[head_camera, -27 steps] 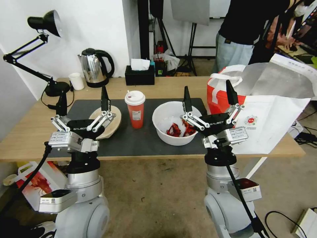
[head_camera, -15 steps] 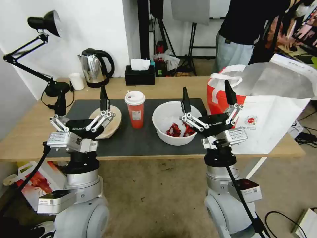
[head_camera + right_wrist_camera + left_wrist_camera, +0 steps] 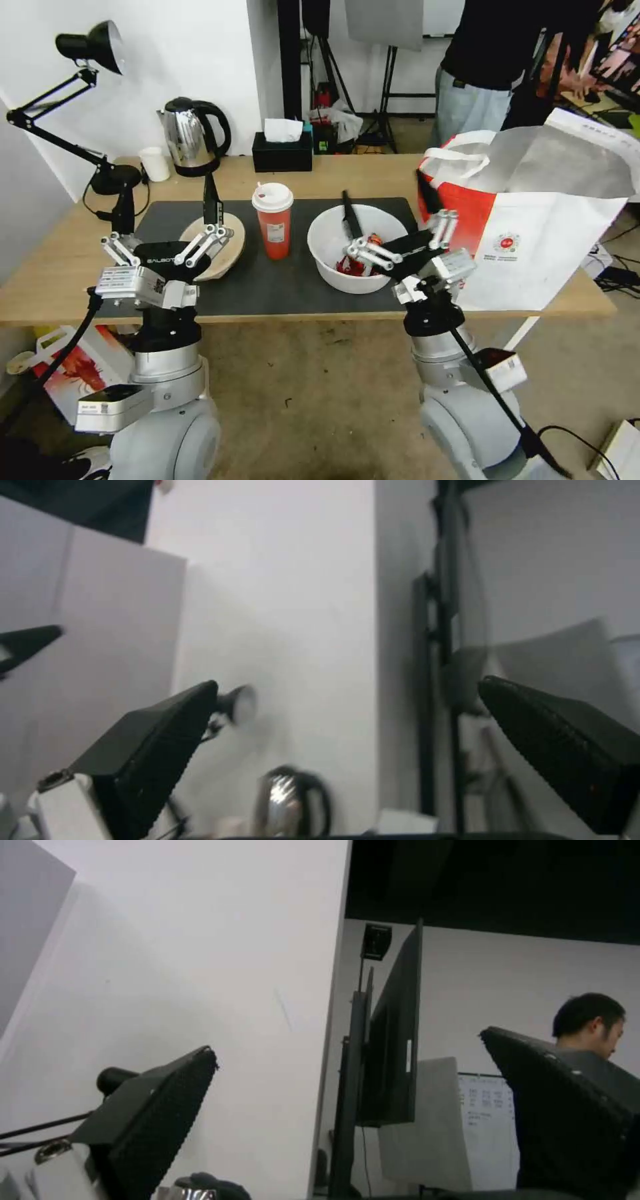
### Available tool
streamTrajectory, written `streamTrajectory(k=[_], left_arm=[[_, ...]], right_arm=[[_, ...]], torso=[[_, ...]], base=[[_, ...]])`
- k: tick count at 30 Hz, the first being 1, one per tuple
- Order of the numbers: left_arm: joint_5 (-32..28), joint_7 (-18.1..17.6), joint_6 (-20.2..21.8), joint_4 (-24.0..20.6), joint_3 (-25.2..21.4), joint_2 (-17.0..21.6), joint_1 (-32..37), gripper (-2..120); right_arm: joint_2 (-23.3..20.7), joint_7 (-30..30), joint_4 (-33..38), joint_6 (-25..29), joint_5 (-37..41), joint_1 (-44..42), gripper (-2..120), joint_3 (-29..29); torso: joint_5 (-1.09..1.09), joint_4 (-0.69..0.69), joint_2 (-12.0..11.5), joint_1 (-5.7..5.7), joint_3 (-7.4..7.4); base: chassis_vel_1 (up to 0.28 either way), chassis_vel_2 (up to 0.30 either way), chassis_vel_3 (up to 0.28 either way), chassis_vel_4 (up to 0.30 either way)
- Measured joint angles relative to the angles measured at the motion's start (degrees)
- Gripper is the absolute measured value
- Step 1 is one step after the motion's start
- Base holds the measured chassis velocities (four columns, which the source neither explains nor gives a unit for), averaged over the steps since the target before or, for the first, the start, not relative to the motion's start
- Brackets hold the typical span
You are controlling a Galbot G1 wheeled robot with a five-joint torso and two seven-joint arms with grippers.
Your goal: Pick up the trash from the table and place it into the takeout bag.
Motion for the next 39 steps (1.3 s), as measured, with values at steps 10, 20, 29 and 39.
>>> streamTrajectory(k=[10, 20, 29, 39], left_arm=[[0.1, 0.2, 0.0, 0.0, 0.2, -0.8, 0.2, 100], [0.2, 0.4, 0.1, -0.3, 0.2, -1.1, 0.6, 100], [-0.9, 0.5, 0.2, 0.1, 0.5, 0.7, -0.6, 100], [-2.2, 0.5, 0.8, 0.4, 1.2, 2.8, -1.9, 100]], right_arm=[[-21.2, 5.1, 2.1, -5.5, 18.2, 11.2, 100, -6.8], [-35.7, 7.1, 4.8, -20.1, 38.2, 26.8, 100, -13.4], [-40.8, 4.3, 4.3, -35.4, 47.1, 38.3, 100, -13.9], [-43.6, 2.3, 2.7, -50.6, 55.6, 49.7, 100, -16.0]], torso=[[-0.02, 0.02, 0.0, 0.00, 0.00], [-0.04, 0.02, 0.0, 0.00, 0.00], [-0.05, 0.02, 0.0, 0.00, 0.00], [-0.04, 0.02, 0.0, 0.00, 0.00]], base=[[0.000, 0.000, 0.000, 0.000], [0.000, 0.000, 0.000, 0.000], [0.000, 0.000, 0.000, 0.000], [0.000, 0.000, 0.000, 0.000]])
